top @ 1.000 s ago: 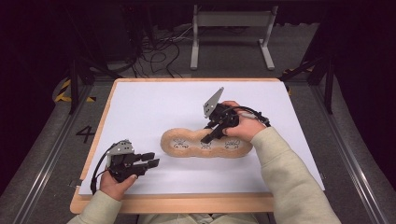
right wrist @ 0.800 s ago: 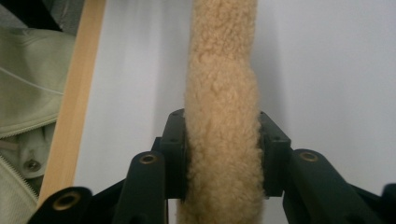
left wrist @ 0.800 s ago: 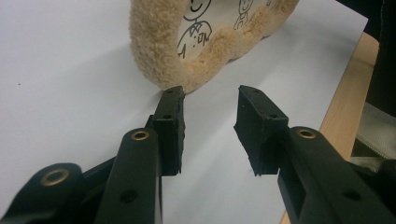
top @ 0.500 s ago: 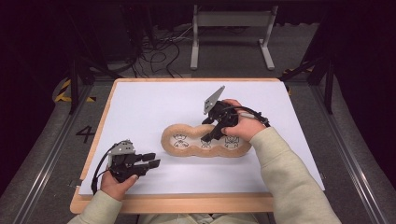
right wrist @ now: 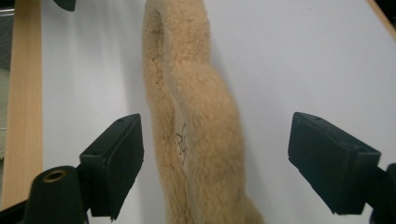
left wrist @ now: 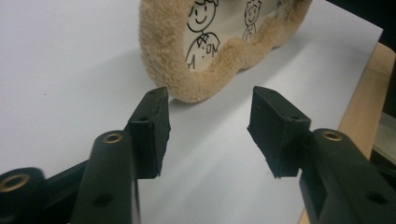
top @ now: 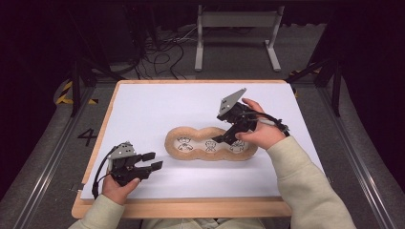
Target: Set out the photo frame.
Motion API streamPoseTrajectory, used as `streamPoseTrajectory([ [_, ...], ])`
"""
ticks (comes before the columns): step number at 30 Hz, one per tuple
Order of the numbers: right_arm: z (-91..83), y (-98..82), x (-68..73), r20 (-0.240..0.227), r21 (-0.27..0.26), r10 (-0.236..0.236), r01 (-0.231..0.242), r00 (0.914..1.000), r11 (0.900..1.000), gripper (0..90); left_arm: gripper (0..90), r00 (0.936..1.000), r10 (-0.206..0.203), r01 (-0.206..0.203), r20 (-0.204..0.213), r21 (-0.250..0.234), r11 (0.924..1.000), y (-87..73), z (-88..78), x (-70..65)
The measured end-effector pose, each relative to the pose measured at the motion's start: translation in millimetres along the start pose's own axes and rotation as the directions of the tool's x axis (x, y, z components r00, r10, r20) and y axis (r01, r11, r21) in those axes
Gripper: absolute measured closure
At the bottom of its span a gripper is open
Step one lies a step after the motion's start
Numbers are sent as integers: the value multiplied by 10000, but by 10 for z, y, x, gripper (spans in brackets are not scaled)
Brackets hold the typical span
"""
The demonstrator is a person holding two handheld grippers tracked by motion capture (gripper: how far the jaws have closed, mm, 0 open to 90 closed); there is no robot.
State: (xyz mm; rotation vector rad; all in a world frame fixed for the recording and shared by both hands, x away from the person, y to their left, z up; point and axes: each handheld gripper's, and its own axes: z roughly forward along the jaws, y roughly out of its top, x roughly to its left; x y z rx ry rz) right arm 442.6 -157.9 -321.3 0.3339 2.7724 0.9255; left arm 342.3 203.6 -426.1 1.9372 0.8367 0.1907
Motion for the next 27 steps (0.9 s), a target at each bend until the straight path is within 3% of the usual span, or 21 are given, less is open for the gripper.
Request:
streamPoseTrajectory([
  [9,-354,-317,115,934,-737,708,-641,9931,9952,176,454,9999,-10,9,-165,-29,10000,8,-72,27],
  [15,-565,-560,156,1302,-1185,1207,-1054,9841,9873,170,379,9991,-118,107,-414,-259,9996,2,-130,92],
  [21,-731,-827,183,1552,-1547,1850,-1611,9704,9747,155,324,9988,-126,111,-468,-313,9994,1,-125,124],
  [24,-791,-957,206,1764,-1776,2287,-1976,9574,9641,153,302,9989,-105,91,-463,-316,9995,2,-117,126],
  [27,-809,-1015,218,1842,-1883,2462,-2117,9516,9590,148,278,9987,-220,205,-458,-326,9993,-1,-107,125],
])
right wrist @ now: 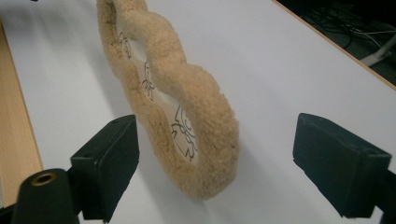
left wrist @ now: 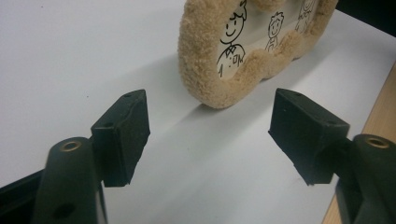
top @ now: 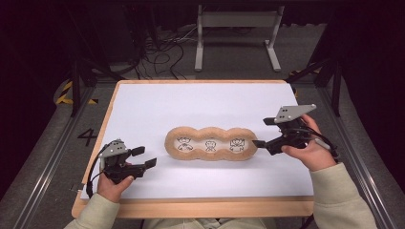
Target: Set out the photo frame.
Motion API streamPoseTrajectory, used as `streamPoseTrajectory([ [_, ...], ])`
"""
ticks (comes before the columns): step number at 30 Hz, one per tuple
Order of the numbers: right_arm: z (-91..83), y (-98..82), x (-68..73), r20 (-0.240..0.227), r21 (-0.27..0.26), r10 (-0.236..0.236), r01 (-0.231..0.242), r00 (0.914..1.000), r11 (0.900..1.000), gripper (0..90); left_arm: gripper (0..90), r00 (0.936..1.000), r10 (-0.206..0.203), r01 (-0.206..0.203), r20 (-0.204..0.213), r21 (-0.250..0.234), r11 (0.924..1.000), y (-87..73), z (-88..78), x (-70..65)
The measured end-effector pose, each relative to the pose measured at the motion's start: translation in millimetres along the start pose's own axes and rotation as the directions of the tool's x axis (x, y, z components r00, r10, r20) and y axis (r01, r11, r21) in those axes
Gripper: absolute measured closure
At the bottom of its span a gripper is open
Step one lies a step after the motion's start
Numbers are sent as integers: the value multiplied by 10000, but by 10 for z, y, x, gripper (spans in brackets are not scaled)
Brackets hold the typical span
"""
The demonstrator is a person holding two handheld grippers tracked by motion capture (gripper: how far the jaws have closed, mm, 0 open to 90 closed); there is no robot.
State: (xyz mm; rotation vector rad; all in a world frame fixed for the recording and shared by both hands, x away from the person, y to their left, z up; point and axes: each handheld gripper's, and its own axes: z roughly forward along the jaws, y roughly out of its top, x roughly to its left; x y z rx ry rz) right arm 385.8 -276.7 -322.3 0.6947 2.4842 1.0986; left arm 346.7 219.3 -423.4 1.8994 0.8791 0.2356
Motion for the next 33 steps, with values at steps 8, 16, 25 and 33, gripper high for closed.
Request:
streamPoseTrajectory([
  [8,-17,-255,-36,277,-148,867,-863,9959,9962,106,207,10000,-57,57,-39,-89,9999,-21,-16,54],
  [16,57,-535,-43,365,-939,1611,-1571,9863,9831,116,209,9996,13,-24,-288,-380,9993,-50,-32,84],
  [25,134,-825,-72,619,-1130,2215,-2137,9732,9704,115,220,9983,-31,0,-584,-528,9986,-80,-10,146],
  [33,210,-1100,-89,702,-1032,2805,-2727,9573,9565,115,220,9985,40,-56,-545,-283,9996,-93,58,165],
])
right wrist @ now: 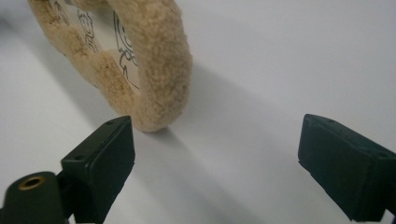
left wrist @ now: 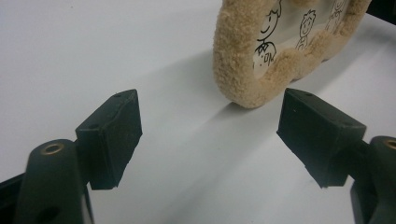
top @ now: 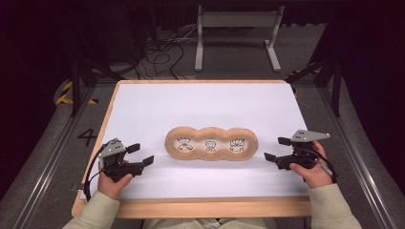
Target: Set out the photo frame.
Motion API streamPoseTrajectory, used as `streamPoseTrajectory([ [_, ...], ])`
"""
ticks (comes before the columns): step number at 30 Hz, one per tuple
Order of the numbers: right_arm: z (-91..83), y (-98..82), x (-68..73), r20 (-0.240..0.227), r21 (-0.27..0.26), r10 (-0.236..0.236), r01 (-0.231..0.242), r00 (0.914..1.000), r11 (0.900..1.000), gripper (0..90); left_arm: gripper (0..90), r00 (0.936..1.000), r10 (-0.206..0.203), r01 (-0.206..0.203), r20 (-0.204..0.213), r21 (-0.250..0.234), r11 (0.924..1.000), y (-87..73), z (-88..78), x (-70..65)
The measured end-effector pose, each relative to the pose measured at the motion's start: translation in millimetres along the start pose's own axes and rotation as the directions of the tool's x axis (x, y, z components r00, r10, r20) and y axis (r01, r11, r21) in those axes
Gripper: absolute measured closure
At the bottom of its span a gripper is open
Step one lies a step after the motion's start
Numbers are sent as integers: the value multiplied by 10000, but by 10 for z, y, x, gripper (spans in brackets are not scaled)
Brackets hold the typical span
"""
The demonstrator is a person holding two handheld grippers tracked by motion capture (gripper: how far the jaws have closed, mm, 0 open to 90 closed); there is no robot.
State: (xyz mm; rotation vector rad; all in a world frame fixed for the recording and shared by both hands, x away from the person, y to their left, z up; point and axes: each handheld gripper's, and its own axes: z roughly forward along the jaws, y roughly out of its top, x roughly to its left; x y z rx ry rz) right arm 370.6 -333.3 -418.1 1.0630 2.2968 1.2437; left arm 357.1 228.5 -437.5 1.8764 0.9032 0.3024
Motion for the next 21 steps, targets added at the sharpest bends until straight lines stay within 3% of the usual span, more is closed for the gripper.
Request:
streamPoseTrajectory([
  [6,66,-128,-52,120,161,366,-368,9993,9992,115,220,9998,-193,192,90,133,9997,-11,36,26],
  [10,122,-180,-68,123,361,535,-540,9985,9979,115,220,9999,-90,89,62,130,9999,-8,41,38],
  [16,219,-196,-36,-38,773,355,-351,9994,9964,115,234,9998,-194,192,99,231,9995,-11,46,30],
  [21,232,-204,-40,35,915,464,-465,9989,9947,115,236,9998,-184,183,45,319,9993,-11,56,34],
])
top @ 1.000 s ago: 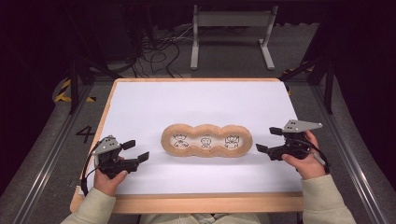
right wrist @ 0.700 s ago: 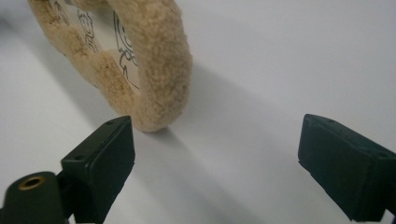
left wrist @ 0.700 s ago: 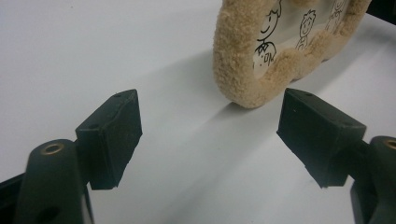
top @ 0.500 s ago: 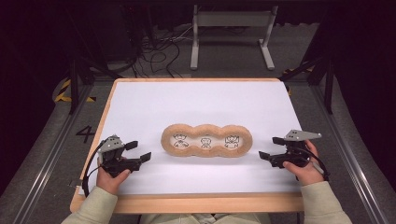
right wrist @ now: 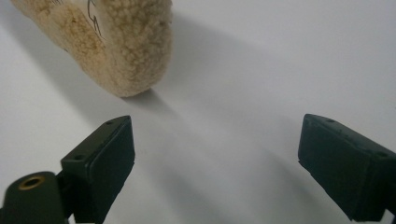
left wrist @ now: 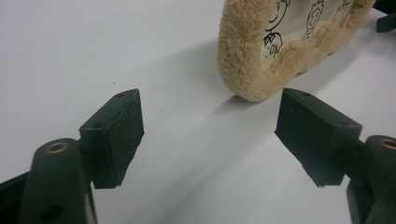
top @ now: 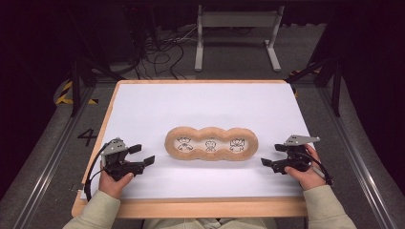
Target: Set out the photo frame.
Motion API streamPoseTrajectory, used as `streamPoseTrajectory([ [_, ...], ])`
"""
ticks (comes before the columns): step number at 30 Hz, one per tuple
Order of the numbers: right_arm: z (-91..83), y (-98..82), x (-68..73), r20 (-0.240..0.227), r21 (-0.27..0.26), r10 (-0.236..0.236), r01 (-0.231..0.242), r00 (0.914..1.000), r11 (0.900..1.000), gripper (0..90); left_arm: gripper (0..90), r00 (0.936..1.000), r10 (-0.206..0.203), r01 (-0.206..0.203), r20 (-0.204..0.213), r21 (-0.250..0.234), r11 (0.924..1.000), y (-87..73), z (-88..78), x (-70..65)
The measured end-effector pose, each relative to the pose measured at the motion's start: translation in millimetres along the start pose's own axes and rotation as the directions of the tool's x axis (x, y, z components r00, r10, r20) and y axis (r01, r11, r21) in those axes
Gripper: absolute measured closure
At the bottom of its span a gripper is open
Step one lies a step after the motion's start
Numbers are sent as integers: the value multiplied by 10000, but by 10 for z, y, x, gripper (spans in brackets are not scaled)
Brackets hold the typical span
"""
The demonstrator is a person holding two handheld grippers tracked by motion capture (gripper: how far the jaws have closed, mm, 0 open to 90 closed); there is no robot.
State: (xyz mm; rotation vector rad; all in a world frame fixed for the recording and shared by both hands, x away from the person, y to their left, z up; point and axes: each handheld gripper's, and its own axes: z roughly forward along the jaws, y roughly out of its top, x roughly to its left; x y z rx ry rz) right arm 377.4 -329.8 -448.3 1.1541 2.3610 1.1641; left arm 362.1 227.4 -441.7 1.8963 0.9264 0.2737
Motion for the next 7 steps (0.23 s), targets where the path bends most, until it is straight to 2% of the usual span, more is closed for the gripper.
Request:
streamPoseTrajectory([
  [7,-1,7,10,-8,-18,7,-7,10000,10000,115,237,10000,-73,73,-35,5,10000,-1,-3,-1],
])
